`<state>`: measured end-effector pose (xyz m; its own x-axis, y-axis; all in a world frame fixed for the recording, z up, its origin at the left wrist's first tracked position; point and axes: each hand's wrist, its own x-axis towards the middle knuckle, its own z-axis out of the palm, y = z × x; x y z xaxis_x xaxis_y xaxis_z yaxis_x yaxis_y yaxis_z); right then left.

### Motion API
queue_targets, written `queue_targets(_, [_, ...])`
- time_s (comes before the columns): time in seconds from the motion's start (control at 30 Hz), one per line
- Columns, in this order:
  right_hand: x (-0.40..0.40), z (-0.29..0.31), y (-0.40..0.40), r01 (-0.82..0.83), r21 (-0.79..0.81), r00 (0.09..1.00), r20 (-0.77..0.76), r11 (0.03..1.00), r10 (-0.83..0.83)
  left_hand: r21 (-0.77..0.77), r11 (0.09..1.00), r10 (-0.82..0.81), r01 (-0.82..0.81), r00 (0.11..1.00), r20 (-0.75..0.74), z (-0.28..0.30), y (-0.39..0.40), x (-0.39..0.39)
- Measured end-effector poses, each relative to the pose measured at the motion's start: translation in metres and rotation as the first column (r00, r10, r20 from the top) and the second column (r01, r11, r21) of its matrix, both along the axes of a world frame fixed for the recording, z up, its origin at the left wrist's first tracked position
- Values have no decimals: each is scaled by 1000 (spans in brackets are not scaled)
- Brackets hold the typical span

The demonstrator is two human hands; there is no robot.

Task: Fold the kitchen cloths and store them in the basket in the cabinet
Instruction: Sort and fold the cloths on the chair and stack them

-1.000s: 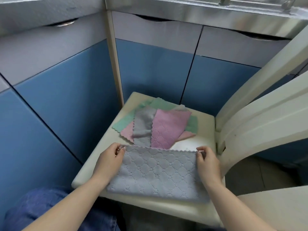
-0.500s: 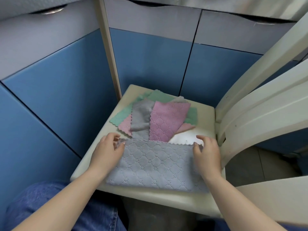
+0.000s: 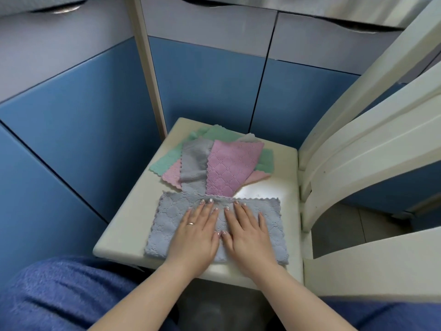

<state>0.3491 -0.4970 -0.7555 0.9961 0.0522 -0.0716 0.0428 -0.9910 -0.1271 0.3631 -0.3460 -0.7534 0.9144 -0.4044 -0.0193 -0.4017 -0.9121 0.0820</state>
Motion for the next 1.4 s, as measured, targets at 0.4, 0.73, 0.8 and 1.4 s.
queue_targets(0.4, [-14, 5, -50, 193, -36, 972, -127, 981, -196, -46, 966, 251, -253, 967, -48, -3, 56, 12])
queue_targets(0.73, [52, 44, -1, -217, 212, 958, 232, 953, 167, -210, 941, 250, -265, 963, -98, 29, 50, 21])
queue_targets(0.8, [69, 55, 13, -278, 149, 955, 149, 949, 256, -285, 926, 238, -249, 968, -74, 36, 49, 22])
queue_targets(1.4, [76, 73, 24, -458, 84, 887, 96, 885, 451, -727, 478, 422, -493, 855, -302, 34, 87, 7])
